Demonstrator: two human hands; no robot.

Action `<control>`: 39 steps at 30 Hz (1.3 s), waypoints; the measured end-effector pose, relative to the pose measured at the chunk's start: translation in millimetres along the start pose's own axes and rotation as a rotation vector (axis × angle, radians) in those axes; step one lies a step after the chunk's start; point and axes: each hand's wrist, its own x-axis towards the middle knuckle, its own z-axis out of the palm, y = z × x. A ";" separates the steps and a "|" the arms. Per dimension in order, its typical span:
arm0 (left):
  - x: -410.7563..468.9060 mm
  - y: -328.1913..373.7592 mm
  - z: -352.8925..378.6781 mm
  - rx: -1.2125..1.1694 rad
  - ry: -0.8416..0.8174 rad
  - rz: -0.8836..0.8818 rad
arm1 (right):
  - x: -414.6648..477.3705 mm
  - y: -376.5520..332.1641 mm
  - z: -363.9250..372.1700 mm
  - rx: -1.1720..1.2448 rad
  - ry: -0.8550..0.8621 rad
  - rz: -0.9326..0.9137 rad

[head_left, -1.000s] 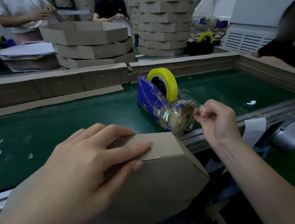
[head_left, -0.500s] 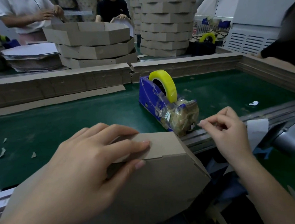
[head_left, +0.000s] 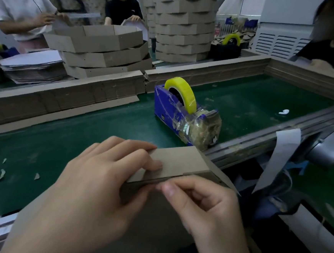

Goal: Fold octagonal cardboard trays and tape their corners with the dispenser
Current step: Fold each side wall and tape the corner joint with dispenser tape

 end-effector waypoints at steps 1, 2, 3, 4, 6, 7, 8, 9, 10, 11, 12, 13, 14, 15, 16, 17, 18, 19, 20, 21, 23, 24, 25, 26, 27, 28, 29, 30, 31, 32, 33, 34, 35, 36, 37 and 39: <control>-0.5 -0.3 -0.3 0.004 -0.007 0.004 | -0.5 3.6 2.9 0.040 0.036 0.044; -1.2 -0.5 -0.6 0.007 -0.013 0.006 | -0.9 5.8 5.2 0.073 0.071 0.087; -1.7 -0.7 -1.0 0.007 -0.015 0.008 | -1.2 7.4 7.4 0.093 0.102 0.119; -2.0 -1.1 -1.4 0.004 -0.017 0.008 | -2.0 8.5 9.6 0.104 0.129 0.142; -2.7 -1.3 -2.1 -0.002 -0.023 0.008 | -3.4 9.9 13.7 0.110 0.175 0.171; -3.0 -1.1 -2.5 -0.005 -0.029 0.009 | -3.4 9.9 15.3 0.111 0.197 0.182; -3.3 -0.6 -2.7 -0.010 -0.034 0.010 | -3.2 9.5 16.4 0.110 0.216 0.194; -3.8 0.0 -2.8 -0.019 -0.035 0.007 | -2.7 8.9 17.0 0.110 0.229 0.208; -4.3 0.5 -2.9 -0.033 -0.031 -0.003 | -2.4 8.5 17.0 0.112 0.236 0.221; -5.0 0.7 -3.2 -0.050 -0.023 -0.020 | -2.0 8.1 16.8 0.112 0.239 0.235; -5.5 0.6 -3.9 -0.066 -0.014 -0.036 | -1.4 7.6 16.6 0.108 0.235 0.250; -5.9 0.3 -5.0 -0.080 -0.010 -0.039 | -1.0 6.8 16.3 0.104 0.227 0.264; -6.2 -0.3 -6.2 -0.093 -0.020 -0.027 | -0.9 6.0 16.0 0.101 0.218 0.271; -6.5 -0.6 -7.5 -0.102 -0.043 -0.005 | -1.0 5.0 15.3 0.103 0.208 0.273; -6.7 -0.7 -8.8 -0.104 -0.068 0.015 | -1.3 4.1 13.9 0.106 0.192 0.273; -6.5 -1.0 -10.2 -0.100 -0.085 0.023 | -1.2 2.9 12.4 0.103 0.163 0.279; -6.5 -1.1 -11.1 -0.101 -0.092 0.015 | -1.7 1.6 10.8 0.095 0.123 0.291; -6.4 -1.2 -11.9 -0.111 -0.088 -0.004 | -1.7 0.3 9.2 0.089 0.081 0.300; -6.0 -0.8 -12.3 -0.132 -0.076 -0.029 | -1.5 -0.7 7.3 0.087 0.045 0.303; -5.5 0.0 -12.1 -0.150 -0.059 -0.055 | -1.0 -0.9 5.3 0.086 0.018 0.300; -3.8 3.6 -9.6 -0.118 -0.012 -0.086 | 0.1 -0.1 4.5 0.082 -0.016 0.292; -2.2 6.9 -7.7 -0.062 0.016 -0.091 | 0.6 0.4 5.3 0.082 -0.030 0.287; -0.7 10.4 -5.6 0.005 0.045 -0.093 | 0.8 1.1 6.1 0.086 -0.044 0.283; 0.6 13.3 -3.3 0.064 0.072 -0.099 | 0.8 1.9 6.6 0.098 -0.056 0.281; 1.2 15.6 -1.0 0.102 0.096 -0.112 | 0.7 2.7 6.4 0.112 -0.065 0.278; 1.3 17.2 0.7 0.117 0.113 -0.127 | 0.7 2.9 5.7 0.123 -0.072 0.279; 1.1 17.6 2.1 0.114 0.122 -0.134 | 0.9 3.0 4.9 0.125 -0.079 0.284; 0.6 17.1 3.3 0.105 0.128 -0.129 | 0.8 2.5 3.7 0.116 -0.087 0.292; -0.1 15.7 4.2 0.096 0.133 -0.114 | 1.1 2.4 2.3 0.095 -0.096 0.302; -0.9 13.7 4.7 0.093 0.139 -0.093 | 1.2 3.2 0.6 0.056 -0.109 0.326; -1.9 10.6 5.1 0.092 0.148 -0.077 | 1.1 5.1 -1.6 -0.010 -0.131 0.365; -2.9 7.2 4.9 0.086 0.155 -0.072 | 0.7 7.4 -3.3 -0.084 -0.157 0.424; -4.4 4.1 4.4 0.073 0.155 -0.077 | -0.8 10.5 -5.4 -0.142 -0.171 0.476; -6.3 2.0 3.8 0.056 0.146 -0.082 | -3.2 12.6 -7.1 -0.176 -0.151 0.480; -8.2 0.4 2.8 0.053 0.140 -0.080 | -4.5 13.7 -8.6 -0.186 -0.104 0.408; -11.5 -1.5 1.2 0.110 0.121 -0.074 | -3.6 13.6 -12.7 -0.167 0.061 0.132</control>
